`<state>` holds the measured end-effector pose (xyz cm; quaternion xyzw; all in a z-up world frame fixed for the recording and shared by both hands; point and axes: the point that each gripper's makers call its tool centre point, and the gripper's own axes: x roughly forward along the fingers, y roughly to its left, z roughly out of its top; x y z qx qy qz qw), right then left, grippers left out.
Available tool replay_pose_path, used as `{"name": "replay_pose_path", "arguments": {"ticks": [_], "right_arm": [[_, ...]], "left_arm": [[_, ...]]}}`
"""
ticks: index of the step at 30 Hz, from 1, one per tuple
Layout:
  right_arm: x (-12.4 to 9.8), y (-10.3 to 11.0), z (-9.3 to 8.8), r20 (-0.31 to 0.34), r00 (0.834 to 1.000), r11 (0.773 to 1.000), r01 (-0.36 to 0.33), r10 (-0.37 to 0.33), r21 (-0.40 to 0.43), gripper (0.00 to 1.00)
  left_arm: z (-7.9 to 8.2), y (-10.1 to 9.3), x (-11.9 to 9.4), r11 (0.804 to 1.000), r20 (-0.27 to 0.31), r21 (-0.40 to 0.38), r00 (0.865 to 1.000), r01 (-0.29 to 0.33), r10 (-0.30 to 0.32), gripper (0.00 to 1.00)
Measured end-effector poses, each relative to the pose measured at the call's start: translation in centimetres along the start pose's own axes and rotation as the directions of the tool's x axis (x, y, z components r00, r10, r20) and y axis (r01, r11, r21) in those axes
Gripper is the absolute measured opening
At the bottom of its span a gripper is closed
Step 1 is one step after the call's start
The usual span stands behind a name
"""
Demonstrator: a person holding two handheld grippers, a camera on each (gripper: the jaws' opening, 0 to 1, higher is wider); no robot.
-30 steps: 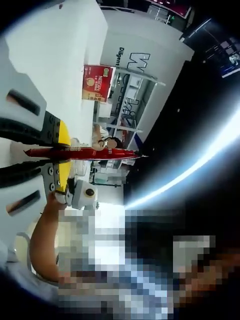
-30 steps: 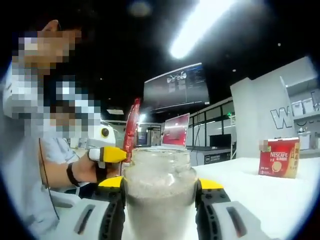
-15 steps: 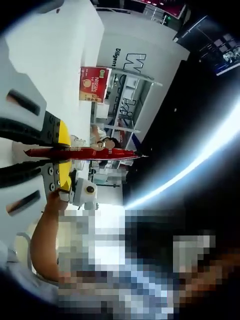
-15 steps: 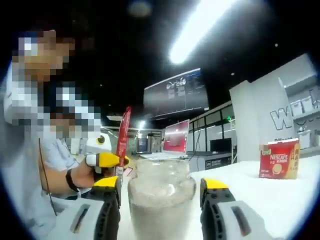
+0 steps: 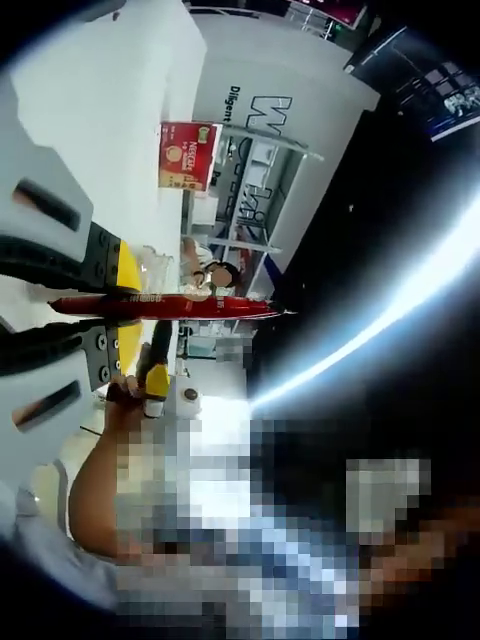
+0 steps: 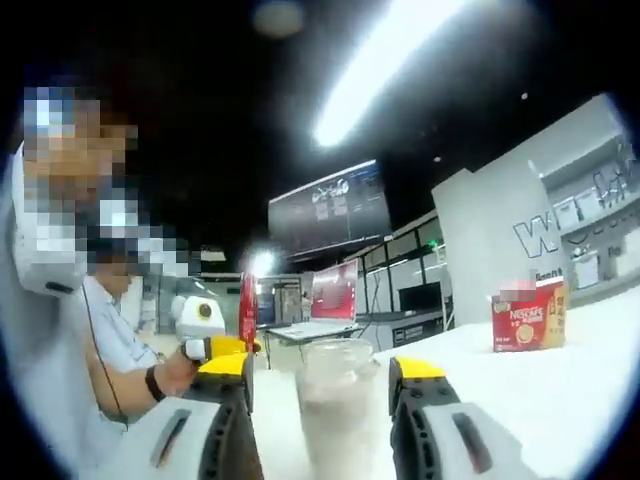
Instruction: Tear open the coffee pouch, take out the coffee, and pour the coffee from the pouch into the cup
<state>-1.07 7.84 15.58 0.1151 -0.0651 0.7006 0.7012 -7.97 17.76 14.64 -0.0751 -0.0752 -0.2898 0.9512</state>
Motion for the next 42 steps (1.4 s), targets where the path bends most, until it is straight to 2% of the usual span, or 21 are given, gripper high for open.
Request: {"name": "replay_pose_path", "arguments": {"ticks": [3, 4, 6, 10, 15, 19, 27, 31, 34, 38, 42], "right_arm": [[-0.9, 1.3, 1.5, 0.044, 0.999, 0.999, -0.02, 0.019, 0.041, 0.42], [-1.0, 2.0, 1.7, 0.047, 0.998, 0.997, -0.044, 0.041, 0.057, 0.39], [-0.9, 4.3, 1.2, 0.012, 0.992, 0.988, -0.128, 0.128, 0.08, 0.33], [-0.3, 6.2, 0.3, -0.019, 0.986, 0.981, -0.162, 0.165, 0.104, 0.33], [0.3, 7.8, 0.2, -0.01, 0.978, 0.97, -0.207, 0.209, 0.125, 0.33], [0.5, 8.7, 0.7, 0.018, 0.973, 0.964, -0.23, 0.23, 0.13, 0.32], [1.0, 9.0, 0.9, 0.019, 0.966, 0.952, -0.259, 0.259, 0.161, 0.29], [1.3, 9.5, 0.8, -0.018, 0.957, 0.946, -0.283, 0.289, 0.156, 0.27], [2.1, 10.0, 0.8, -0.034, 0.952, 0.942, -0.295, 0.304, 0.162, 0.26], [2.9, 11.3, -0.1, -0.091, 0.936, 0.936, -0.329, 0.341, 0.125, 0.25], [3.3, 11.6, -0.5, -0.108, 0.93, 0.933, -0.338, 0.351, 0.121, 0.16]], "left_arm": [[-0.6, -1.4, 0.0, 0.998, -0.019, -0.011, 0.998, 0.063, -0.063, 0.12], [-0.7, -1.9, 0.0, 0.996, -0.023, -0.011, 0.996, 0.084, -0.084, 0.12], [-1.0, -2.6, 0.0, 0.994, -0.031, -0.011, 0.994, 0.106, -0.106, 0.12], [-2.0, -3.6, -0.1, 0.99, -0.06, -0.007, 0.988, 0.14, -0.14, 0.12], [-2.5, -4.7, -0.2, 0.983, -0.059, -0.032, 0.981, 0.183, -0.185, 0.12], [-2.9, -5.0, 0.0, 0.98, -0.062, -0.041, 0.979, 0.194, -0.196, 0.12], [-2.5, -5.6, 0.4, 0.973, -0.04, -0.046, 0.973, 0.224, -0.226, 0.12], [-2.4, -5.8, 0.7, 0.971, -0.033, -0.047, 0.971, 0.236, -0.237, 0.12], [-2.7, -6.6, 1.0, 0.962, -0.043, -0.041, 0.962, 0.269, -0.271, 0.12], [-2.6, -7.6, 1.1, 0.955, -0.051, -0.018, 0.953, 0.297, -0.297, 0.12], [-2.2, -7.7, 0.9, 0.951, -0.044, -0.013, 0.95, 0.31, -0.31, 0.12]]}}
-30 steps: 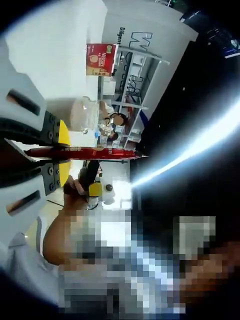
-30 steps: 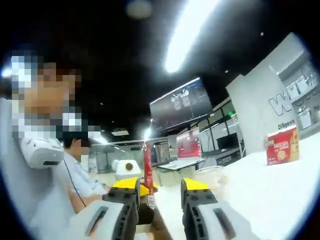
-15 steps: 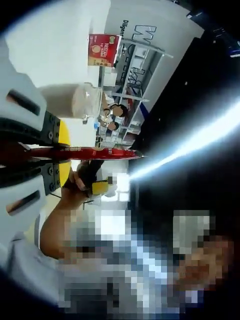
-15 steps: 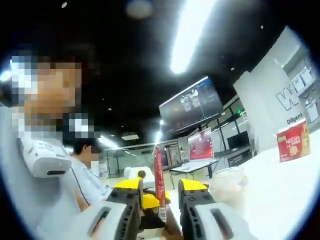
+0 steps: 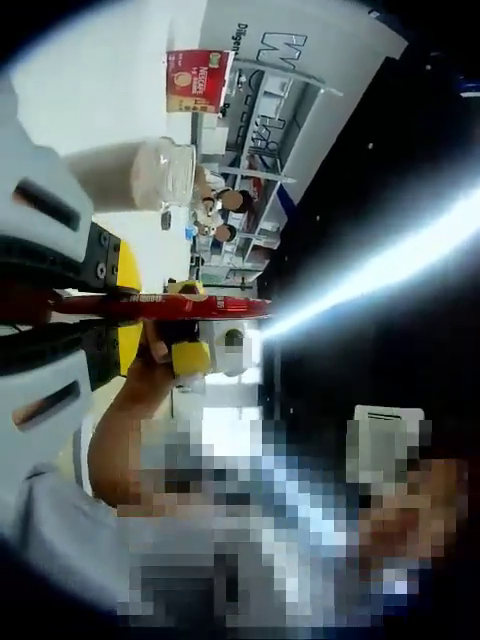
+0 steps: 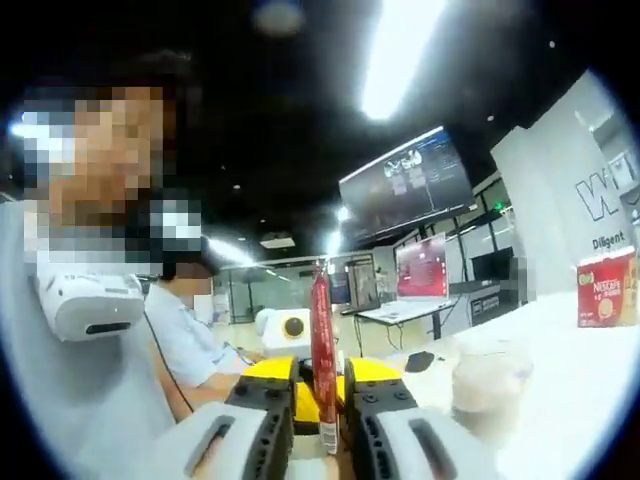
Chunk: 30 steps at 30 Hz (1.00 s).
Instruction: Tear open the coffee pouch, take out the coffee, and pour the coffee from the pouch into the cup
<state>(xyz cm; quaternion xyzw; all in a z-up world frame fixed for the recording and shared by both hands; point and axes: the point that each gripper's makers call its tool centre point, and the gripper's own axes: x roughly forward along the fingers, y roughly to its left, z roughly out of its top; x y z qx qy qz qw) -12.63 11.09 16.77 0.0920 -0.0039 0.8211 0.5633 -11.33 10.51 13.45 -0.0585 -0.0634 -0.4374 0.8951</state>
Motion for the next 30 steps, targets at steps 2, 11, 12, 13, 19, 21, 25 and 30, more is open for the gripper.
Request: {"name": "replay_pose_path", "arguments": {"ticks": [2, 11, 12, 13, 19, 21, 25, 30], "right_arm": [[0.11, 0.2, 0.03, 0.005, 1.0, 1.0, -0.007, 0.007, 0.009, 0.12], [0.37, 0.3, -0.23, 0.03, 0.999, 0.999, -0.034, 0.033, 0.033, 0.11], [0.42, 0.37, -0.24, 0.03, 0.999, 0.999, -0.037, 0.037, 0.031, 0.11], [0.42, 0.36, -0.19, 0.033, 0.999, 0.999, -0.04, 0.038, 0.032, 0.11], [0.4, 0.44, -0.09, 0.055, 0.998, 0.999, -0.043, 0.042, 0.024, 0.12], [0.48, 0.51, -0.27, 0.05, 0.998, 0.999, -0.045, 0.044, 0.016, 0.13], [0.59, 0.54, -0.64, 0.036, 0.999, 0.999, -0.041, 0.041, 0.015, 0.12], [0.55, 0.47, -0.82, 0.007, 1.0, 1.0, -0.03, 0.03, -0.005, 0.11]], "left_arm": [[0.02, -0.16, -0.01, 1.0, -0.002, 0.002, 1.0, 0.01, -0.01, 0.12], [0.05, -0.58, -0.24, 1.0, -0.012, 0.009, 1.0, 0.024, -0.024, 0.12], [0.08, -0.62, -0.22, 1.0, -0.011, 0.012, 1.0, 0.026, -0.026, 0.12], [0.14, -0.62, -0.18, 1.0, -0.008, 0.011, 1.0, 0.027, -0.027, 0.12], [0.29, -0.63, 0.11, 0.999, -0.008, 0.011, 0.999, 0.038, -0.038, 0.12], [0.16, -0.7, 0.21, 0.999, -0.017, 0.01, 0.999, 0.045, -0.044, 0.12], [-0.01, -0.75, 0.31, 0.999, -0.031, 0.009, 0.998, 0.053, -0.053, 0.12], [-0.33, -0.66, 0.4, 0.998, -0.047, 0.012, 0.997, 0.054, -0.054, 0.12]]}}
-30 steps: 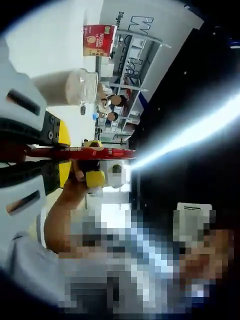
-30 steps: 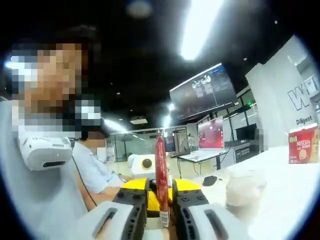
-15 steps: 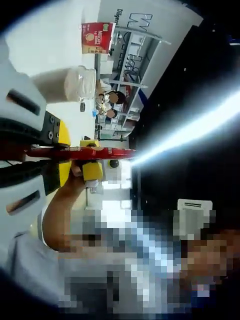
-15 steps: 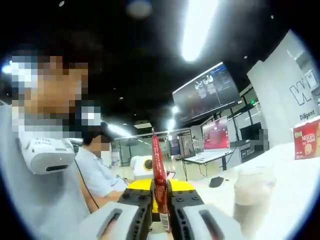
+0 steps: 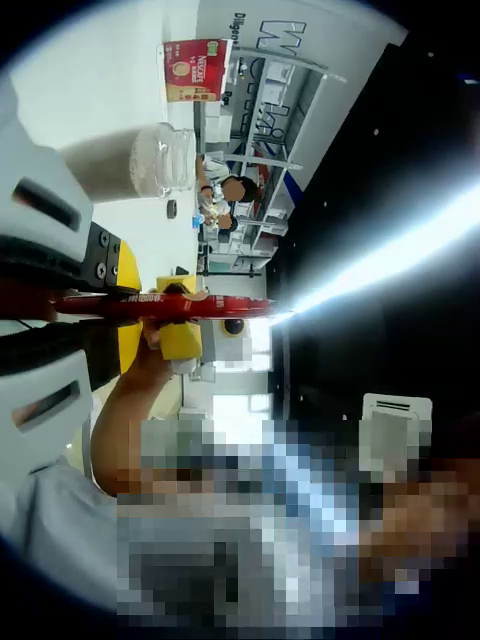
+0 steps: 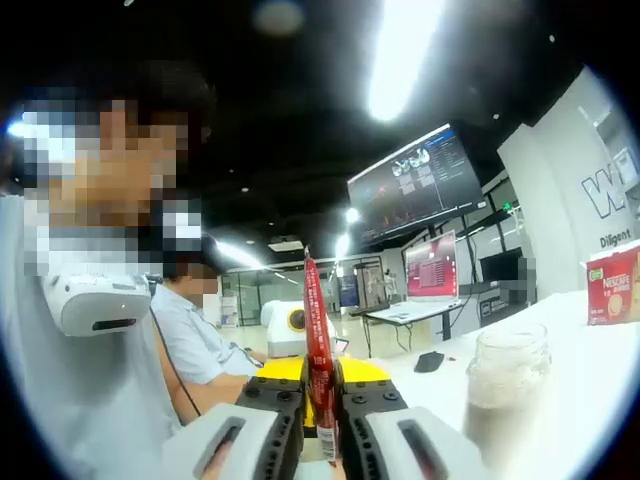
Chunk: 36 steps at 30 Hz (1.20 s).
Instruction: Tear open the coffee pouch, take out the coffee, and pour the coffee from the pouch into the cup
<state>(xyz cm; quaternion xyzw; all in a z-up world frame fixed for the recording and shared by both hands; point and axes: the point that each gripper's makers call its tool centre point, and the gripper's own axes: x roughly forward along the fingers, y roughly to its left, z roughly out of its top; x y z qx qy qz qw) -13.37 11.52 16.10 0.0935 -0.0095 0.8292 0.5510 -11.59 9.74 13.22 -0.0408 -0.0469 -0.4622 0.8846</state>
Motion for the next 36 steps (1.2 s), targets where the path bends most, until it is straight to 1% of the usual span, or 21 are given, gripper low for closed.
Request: {"name": "replay_pose_path", "arguments": {"ticks": [7, 12, 16, 19, 21, 22, 25, 27, 30, 33, 36], "right_arm": [[0.0, -0.1, -0.2, -0.02, 1.0, 1.0, 0.007, -0.007, -0.014, 0.1], [0.0, 0.0, -0.2, -0.006, 1.0, 1.0, 0.003, -0.003, 0.005, 0.1], [0.0, -0.2, -0.3, 0.006, 1.0, 1.0, 0.016, -0.016, 0.014, 0.09], [-0.3, -0.4, -0.2, 0.016, 1.0, 1.0, 0.021, -0.021, 0.016, 0.09], [-0.7, -0.6, 0.1, 0.036, 0.999, 0.999, 0.028, -0.029, 0.024, 0.09], [-0.8, -0.6, 0.2, 0.042, 0.999, 0.999, 0.029, -0.031, 0.028, 0.09], [-1.3, -0.7, 0.5, 0.049, 0.998, 0.999, 0.039, -0.04, 0.027, 0.09], [-1.8, -0.9, 0.4, 0.042, 0.998, 0.998, 0.054, -0.055, 0.014, 0.09], [-2.4, -1.2, 0.3, 0.043, 0.997, 0.998, 0.066, -0.067, 0.019, 0.09], [-2.5, -1.1, -0.1, 0.033, 0.997, 0.997, 0.069, -0.069, 0.024, 0.09], [-2.4, -1.1, -0.7, 0.02, 0.997, 0.997, 0.071, -0.072, 0.029, 0.09]], "left_arm": [[-0.2, 0.0, -0.1, 1.0, 0.008, -0.021, 1.0, 0.003, -0.003, 0.12], [-0.2, -0.2, -0.2, 1.0, 0.002, -0.027, 1.0, 0.008, -0.008, 0.12], [-0.2, 0.1, -0.1, 0.999, -0.002, -0.049, 1.0, 0.01, -0.01, 0.12], [-0.3, 0.1, -0.1, 0.999, -0.006, -0.049, 1.0, 0.008, -0.008, 0.13], [-0.5, 0.2, -0.1, 0.999, -0.011, -0.051, 1.0, 0.006, -0.006, 0.13], [-0.6, 0.2, -0.2, 0.998, -0.014, -0.064, 1.0, 0.01, -0.011, 0.13], [-0.6, 0.4, -0.7, 0.997, -0.02, -0.079, 1.0, -0.003, 0.001, 0.19], [-0.2, 0.6, -1.4, 0.996, -0.015, -0.083, 1.0, -0.016, 0.015, 0.19], [0.9, 1.0, -2.2, 0.996, 0.004, -0.088, 1.0, -0.026, 0.027, 0.19], [2.4, 1.1, -2.4, 0.996, 0.027, -0.087, 0.999, -0.028, 0.03, 0.19], [3.6, 0.8, -2.0, 0.997, 0.038, -0.08, 0.999, -0.007, 0.01, 0.19]]}}
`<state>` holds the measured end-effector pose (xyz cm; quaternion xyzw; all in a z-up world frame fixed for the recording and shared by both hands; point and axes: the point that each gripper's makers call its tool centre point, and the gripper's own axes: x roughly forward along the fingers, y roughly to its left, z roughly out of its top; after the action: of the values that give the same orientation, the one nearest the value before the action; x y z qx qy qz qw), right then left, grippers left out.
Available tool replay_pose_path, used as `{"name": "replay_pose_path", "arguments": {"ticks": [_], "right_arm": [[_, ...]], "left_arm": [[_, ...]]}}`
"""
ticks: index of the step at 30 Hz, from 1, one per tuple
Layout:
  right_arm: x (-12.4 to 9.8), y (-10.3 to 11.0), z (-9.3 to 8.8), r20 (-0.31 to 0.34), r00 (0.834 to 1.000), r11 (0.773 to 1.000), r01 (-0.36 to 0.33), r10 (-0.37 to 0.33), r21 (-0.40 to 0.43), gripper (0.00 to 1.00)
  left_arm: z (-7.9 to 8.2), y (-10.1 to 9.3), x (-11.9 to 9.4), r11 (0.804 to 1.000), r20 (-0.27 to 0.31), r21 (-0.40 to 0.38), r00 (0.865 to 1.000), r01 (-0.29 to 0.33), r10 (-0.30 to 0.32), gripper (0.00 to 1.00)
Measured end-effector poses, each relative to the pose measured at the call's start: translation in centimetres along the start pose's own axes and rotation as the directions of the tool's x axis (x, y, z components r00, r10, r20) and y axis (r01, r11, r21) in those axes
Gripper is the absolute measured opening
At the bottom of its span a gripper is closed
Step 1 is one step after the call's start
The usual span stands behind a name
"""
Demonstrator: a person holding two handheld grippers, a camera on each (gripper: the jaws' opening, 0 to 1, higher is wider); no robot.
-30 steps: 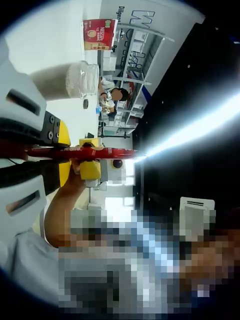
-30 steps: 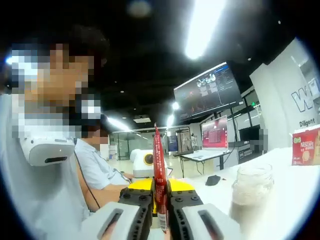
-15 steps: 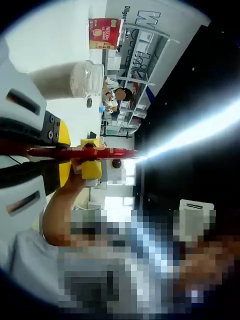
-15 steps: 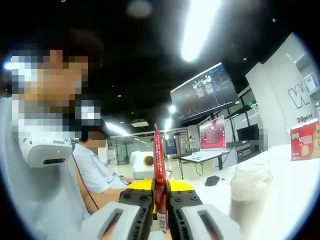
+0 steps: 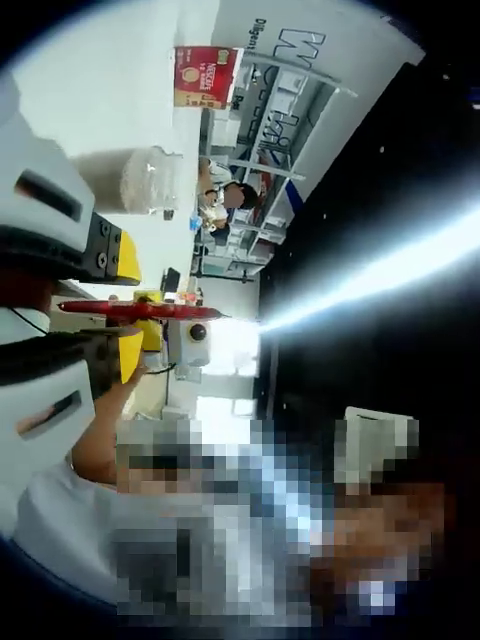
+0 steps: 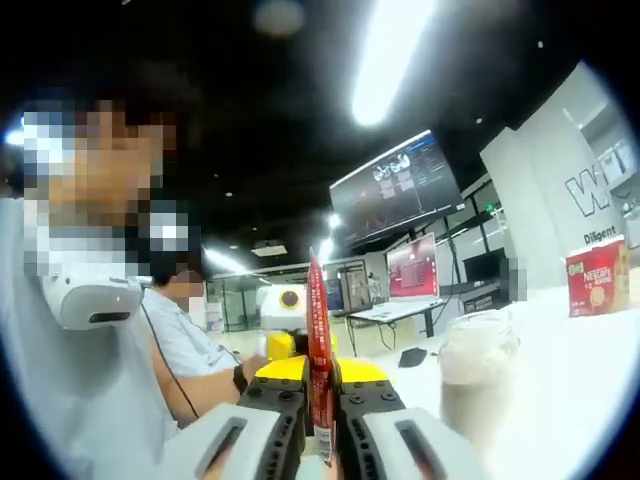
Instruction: Tear open the coffee pouch, take out the coffee, and pour the coffee from the pouch into the cup
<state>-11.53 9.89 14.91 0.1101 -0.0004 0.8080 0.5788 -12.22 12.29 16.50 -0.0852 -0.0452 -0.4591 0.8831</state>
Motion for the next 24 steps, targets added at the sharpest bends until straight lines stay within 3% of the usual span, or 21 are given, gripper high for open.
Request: {"name": "replay_pose_path", "arguments": {"ticks": [16, 24], "right_arm": [[0.8, 1.5, -1.2, -0.04, 0.998, 0.999, -0.048, 0.048, 0.001, 0.1], [1.0, 1.8, -1.4, -0.035, 0.997, 0.998, -0.062, 0.062, 0.001, 0.1]], "left_arm": [[0.1, -1.2, 2.5, 0.996, -0.053, -0.005, 0.995, 0.088, -0.088, 0.19], [0.1, -2.3, 3.2, 0.993, -0.017, 0.012, 0.993, 0.115, -0.115, 0.14]]}}
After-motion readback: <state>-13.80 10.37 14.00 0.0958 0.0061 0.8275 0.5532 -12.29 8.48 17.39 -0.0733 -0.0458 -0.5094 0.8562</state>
